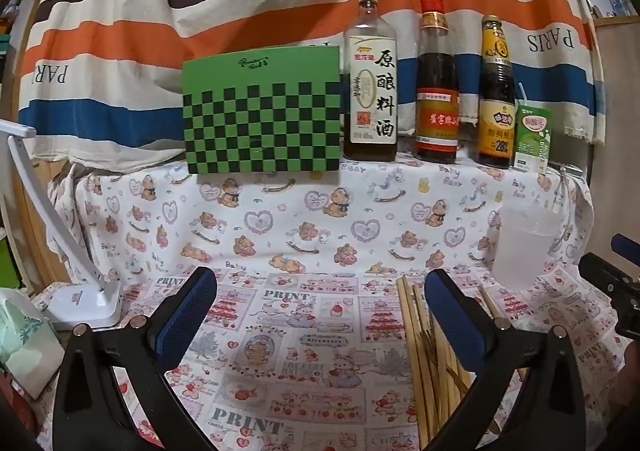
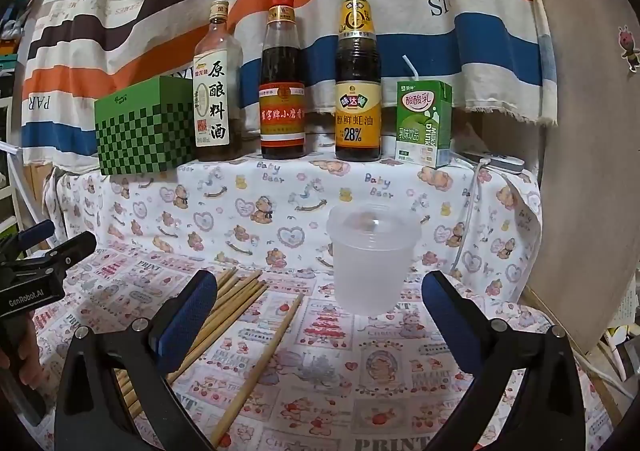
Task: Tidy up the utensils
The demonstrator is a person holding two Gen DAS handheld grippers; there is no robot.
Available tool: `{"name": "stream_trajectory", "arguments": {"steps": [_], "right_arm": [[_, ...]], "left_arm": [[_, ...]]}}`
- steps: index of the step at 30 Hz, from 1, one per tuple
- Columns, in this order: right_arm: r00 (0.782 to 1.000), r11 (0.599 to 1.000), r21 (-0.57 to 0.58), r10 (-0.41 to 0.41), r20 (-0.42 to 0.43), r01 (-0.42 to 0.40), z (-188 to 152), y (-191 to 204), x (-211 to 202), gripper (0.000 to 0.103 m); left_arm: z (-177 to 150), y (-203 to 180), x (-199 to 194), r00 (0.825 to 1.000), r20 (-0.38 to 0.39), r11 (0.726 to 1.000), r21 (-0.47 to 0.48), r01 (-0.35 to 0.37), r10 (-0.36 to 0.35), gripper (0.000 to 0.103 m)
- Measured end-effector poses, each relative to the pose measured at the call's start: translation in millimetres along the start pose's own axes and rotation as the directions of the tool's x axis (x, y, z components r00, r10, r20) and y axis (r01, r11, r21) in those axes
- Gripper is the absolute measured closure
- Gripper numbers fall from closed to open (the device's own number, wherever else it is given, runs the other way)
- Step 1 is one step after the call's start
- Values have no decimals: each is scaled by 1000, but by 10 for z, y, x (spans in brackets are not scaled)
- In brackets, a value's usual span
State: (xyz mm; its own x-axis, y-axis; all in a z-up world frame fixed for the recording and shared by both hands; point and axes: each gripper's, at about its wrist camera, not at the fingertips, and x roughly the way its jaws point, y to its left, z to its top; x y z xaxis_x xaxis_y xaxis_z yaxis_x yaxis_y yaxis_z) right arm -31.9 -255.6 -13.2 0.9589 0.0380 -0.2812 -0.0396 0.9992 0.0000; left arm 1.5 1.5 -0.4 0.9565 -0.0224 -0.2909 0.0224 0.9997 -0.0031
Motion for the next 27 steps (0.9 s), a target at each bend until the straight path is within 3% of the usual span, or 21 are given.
{"name": "stream_trajectory", "arguments": {"steps": [27], "right_arm": [[1000, 1000, -3, -13, -15, 13, 11, -6, 22, 0]], "left_arm": [[11, -14, 20, 1000, 7, 1000, 1, 2, -2, 0]]}}
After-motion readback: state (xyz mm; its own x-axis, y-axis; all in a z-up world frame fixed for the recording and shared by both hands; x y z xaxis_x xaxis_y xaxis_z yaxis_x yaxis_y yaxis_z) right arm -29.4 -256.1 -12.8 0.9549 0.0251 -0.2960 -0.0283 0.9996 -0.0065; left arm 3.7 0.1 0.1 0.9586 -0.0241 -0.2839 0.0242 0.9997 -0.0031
